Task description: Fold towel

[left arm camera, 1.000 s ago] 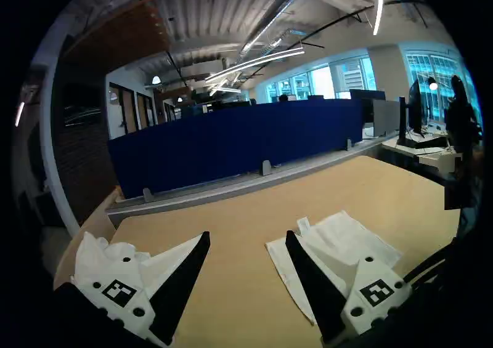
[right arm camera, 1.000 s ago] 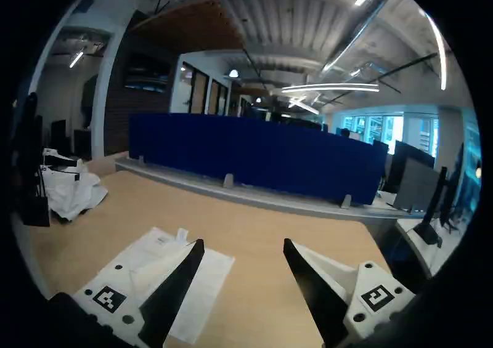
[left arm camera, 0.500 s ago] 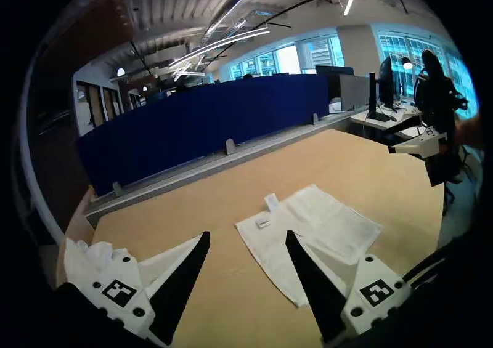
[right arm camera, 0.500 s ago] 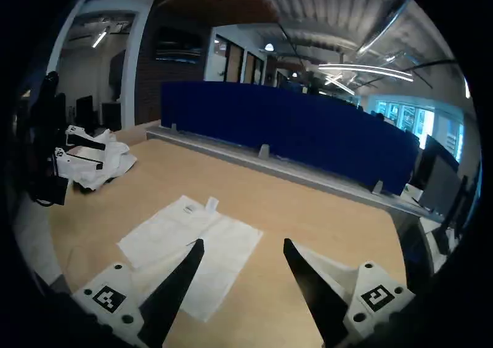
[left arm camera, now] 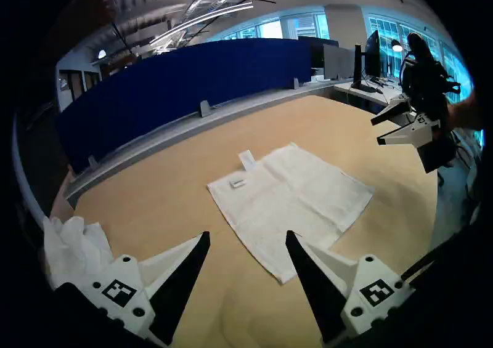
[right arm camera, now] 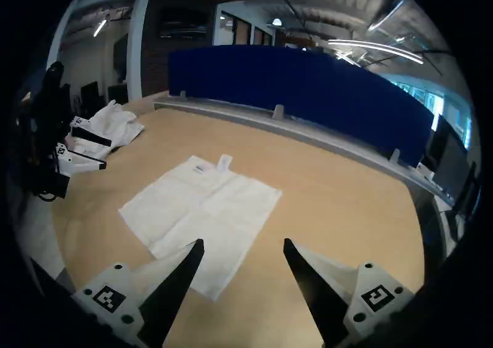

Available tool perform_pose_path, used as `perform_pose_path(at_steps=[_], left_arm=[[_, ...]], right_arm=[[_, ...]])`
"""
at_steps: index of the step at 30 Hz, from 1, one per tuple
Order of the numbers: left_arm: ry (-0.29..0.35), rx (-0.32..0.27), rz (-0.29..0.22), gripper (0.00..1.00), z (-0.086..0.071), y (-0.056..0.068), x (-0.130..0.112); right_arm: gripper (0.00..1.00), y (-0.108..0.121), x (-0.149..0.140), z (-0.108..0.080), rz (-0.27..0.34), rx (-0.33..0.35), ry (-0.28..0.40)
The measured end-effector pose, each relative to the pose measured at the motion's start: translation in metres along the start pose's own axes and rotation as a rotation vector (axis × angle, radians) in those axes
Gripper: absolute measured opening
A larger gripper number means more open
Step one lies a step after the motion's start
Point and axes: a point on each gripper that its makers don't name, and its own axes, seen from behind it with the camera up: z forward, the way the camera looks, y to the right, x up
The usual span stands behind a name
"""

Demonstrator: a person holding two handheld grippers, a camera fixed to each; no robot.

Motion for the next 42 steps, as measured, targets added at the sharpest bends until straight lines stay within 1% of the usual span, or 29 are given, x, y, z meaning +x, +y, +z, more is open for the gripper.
perform_pose_path(at_steps=[5, 8, 17, 23, 31, 35, 38, 42], left_arm=[[-0.056, -0.037, -0.005, 0.91, 0.012, 0.014, -0.028], [-0.089, -0.057, -0.010, 0.91, 0.018, 0.022, -0.044], [-0.179, -0.100, -0.032, 0.91, 0.037, 0.037, -0.083], [-0.211, -0.117, -0.035, 0.91, 0.046, 0.042, -0.095], [-0.243, -0.142, -0.021, 0.91, 0.048, 0.048, -0.102], [-0.261, -0.159, -0.021, 0.90, 0.048, 0.053, -0.105], [-0.281, -0.171, -0.027, 0.89, 0.050, 0.058, -0.111], [-0.276, -0.163, -0.022, 0.88, 0.052, 0.059, -0.110]], right_arm=[[1.00, -0.005, -0.025, 0.012, 0.006, 0.022, -0.052], [1.00, -0.009, -0.038, 0.017, 0.000, 0.033, -0.078], [0.99, -0.020, -0.072, 0.032, -0.029, 0.065, -0.144], [0.99, -0.025, -0.091, 0.036, -0.040, 0.080, -0.177], [0.98, -0.027, -0.109, 0.039, -0.028, 0.090, -0.211], [0.94, -0.030, -0.113, 0.040, -0.028, 0.097, -0.219], [0.89, -0.031, -0.115, 0.040, -0.028, 0.104, -0.221], [0.84, -0.035, -0.117, 0.042, -0.023, 0.112, -0.220]])
